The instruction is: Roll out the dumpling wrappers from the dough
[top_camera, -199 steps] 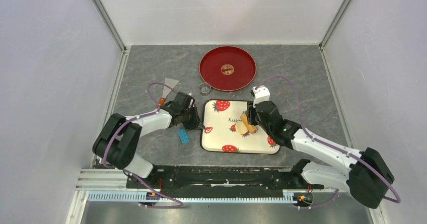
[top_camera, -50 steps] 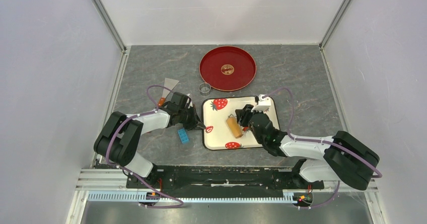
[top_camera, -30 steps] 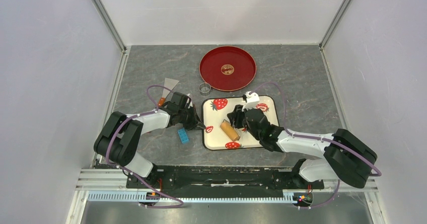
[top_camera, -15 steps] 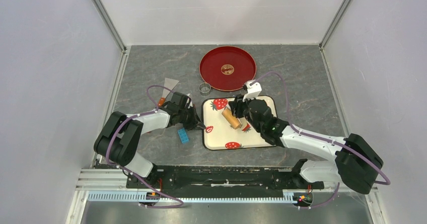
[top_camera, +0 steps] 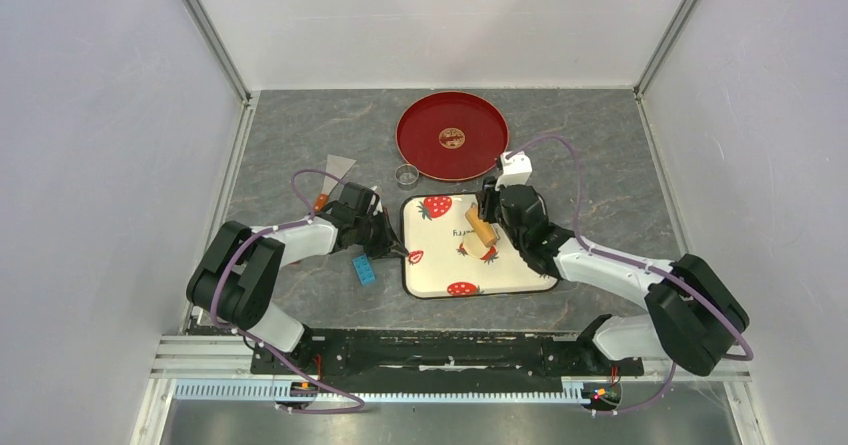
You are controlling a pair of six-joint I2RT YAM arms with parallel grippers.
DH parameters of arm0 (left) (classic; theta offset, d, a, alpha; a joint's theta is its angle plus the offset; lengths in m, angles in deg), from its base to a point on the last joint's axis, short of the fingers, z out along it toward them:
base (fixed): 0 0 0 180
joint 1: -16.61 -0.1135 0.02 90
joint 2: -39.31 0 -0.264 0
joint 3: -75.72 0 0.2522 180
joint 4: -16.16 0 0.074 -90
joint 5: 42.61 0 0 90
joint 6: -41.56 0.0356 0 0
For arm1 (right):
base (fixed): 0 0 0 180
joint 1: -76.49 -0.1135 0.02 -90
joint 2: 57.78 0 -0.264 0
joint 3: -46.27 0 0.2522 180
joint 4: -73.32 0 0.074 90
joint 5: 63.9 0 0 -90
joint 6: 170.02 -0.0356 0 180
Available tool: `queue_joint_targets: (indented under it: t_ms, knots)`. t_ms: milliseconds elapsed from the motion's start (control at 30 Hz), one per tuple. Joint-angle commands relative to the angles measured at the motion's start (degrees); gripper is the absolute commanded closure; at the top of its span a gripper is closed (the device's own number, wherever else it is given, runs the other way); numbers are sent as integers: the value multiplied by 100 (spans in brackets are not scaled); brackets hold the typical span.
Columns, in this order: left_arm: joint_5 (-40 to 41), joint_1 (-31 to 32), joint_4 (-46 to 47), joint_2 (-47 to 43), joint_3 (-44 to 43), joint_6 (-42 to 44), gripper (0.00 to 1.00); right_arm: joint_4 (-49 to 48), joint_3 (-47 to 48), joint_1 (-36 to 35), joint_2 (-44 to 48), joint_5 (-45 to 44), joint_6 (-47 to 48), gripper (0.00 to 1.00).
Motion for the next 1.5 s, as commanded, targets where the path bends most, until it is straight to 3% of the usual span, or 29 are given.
queue_joint_targets:
  t_ms: [0,933,1467]
  knots:
    - [1253,-48,-820,487,361,139,98,-614,64,20,-124,83,-38,100]
    - [1216,-53,-791,529,352,163,98,-1241,-1469,-84,-1,418,-371,100]
    - [1220,-53,-860,583,290,191,98,-691,-1758,-507,-299,-519,-577,100]
